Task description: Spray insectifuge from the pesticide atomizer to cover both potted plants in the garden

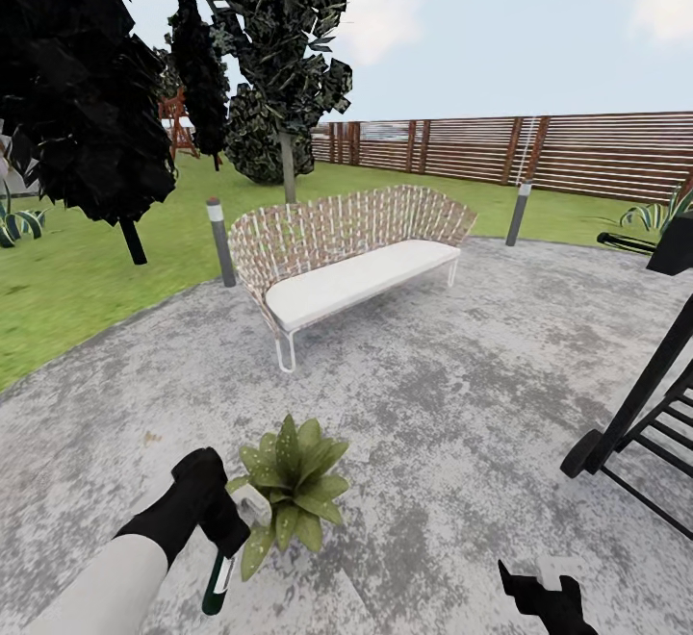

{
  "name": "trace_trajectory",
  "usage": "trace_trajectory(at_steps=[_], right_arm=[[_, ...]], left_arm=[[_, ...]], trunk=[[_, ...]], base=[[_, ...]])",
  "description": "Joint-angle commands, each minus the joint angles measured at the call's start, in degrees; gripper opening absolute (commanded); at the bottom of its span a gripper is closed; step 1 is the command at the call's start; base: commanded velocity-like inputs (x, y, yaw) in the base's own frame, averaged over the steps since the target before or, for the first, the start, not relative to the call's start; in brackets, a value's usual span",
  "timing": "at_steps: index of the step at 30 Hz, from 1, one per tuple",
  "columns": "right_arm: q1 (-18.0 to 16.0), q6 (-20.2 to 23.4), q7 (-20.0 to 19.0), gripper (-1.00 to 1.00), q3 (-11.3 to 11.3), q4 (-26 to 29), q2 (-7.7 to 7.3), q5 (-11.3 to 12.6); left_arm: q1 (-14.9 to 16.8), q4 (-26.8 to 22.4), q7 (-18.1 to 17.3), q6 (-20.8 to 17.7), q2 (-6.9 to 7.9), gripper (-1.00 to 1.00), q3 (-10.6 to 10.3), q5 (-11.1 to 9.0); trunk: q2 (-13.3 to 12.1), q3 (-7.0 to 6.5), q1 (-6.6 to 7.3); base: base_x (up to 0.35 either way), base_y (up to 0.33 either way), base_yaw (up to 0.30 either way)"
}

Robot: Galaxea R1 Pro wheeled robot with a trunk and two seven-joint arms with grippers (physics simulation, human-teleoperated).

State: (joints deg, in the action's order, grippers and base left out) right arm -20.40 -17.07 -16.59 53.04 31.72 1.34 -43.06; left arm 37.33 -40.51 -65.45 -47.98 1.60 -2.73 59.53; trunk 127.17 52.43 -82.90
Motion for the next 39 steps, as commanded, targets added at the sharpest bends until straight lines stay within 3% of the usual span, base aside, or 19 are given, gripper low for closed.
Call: trace_trajectory(at_steps=[1, 7, 17, 21, 24, 26, 29, 34, 39], right_arm=[[-0.1, -0.2, -0.5, 1.00, 0.5, 0.1, 0.07, -0.4], [-0.1, -0.2, -0.5, 1.00, 0.5, 0.1, 0.07, -0.4], [-0.1, -0.2, -0.5, 1.00, 0.5, 0.1, 0.07, -0.4], [-0.1, -0.2, -0.5, 1.00, 0.5, 0.1, 0.07, -0.4], [-0.1, -0.2, -0.5, 1.00, 0.5, 0.1, 0.07, -0.4], [-0.1, -0.2, -0.5, 1.00, 0.5, 0.1, 0.07, -0.4], [-0.1, -0.2, -0.5, 1.00, 0.5, 0.1, 0.07, -0.4], [-0.1, -0.2, -0.5, 1.00, 0.5, 0.1, 0.06, -0.4], [-0.1, -0.2, -0.5, 1.00, 0.5, 0.1, 0.06, -0.4]], left_arm=[[-0.2, 0.0, -0.7, -0.2, 0.15, -1.00, -0.3, 0.4], [-2.7, 0.8, -0.6, 0.7, 0.53, -1.00, -0.4, 0.2], [-2.7, -0.1, -0.3, 0.4, -0.17, -1.00, 0.0, 0.1], [-2.2, -0.1, -0.6, -0.1, -1.93, -1.00, -0.2, 0.1], [-1.8, -0.1, -0.6, -0.4, -4.20, -1.00, -0.2, 0.3], [-0.3, -0.1, -0.7, -0.5, -4.55, -1.00, -0.1, 0.3], [1.7, 0.3, -0.9, -0.6, -4.31, -1.00, 0.1, -0.3], [1.1, 0.8, -0.4, -0.1, -3.82, -1.00, 0.2, -0.2], [-3.2, 1.2, 1.6, 0.4, -3.23, -1.00, 0.5, -0.3]], trunk=[[0.0, 0.06, 0.01], [0.0, 0.06, 0.01], [0.0, 0.06, 0.01], [0.0, 0.06, 0.01], [0.0, 0.06, 0.01], [0.0, 0.06, 0.01], [0.0, 0.06, 0.01], [0.0, 0.06, 0.01], [0.0, 0.06, 0.01]], base=[[0.000, 0.000, 0.000], [0.000, 0.000, 0.000], [-0.075, -0.178, 0.016], [-0.112, -0.082, 0.001], [-0.005, -0.003, 0.000], [0.000, 0.000, 0.000], [0.000, 0.000, 0.000], [0.000, 0.000, 0.000], [0.000, 0.000, 0.000]])
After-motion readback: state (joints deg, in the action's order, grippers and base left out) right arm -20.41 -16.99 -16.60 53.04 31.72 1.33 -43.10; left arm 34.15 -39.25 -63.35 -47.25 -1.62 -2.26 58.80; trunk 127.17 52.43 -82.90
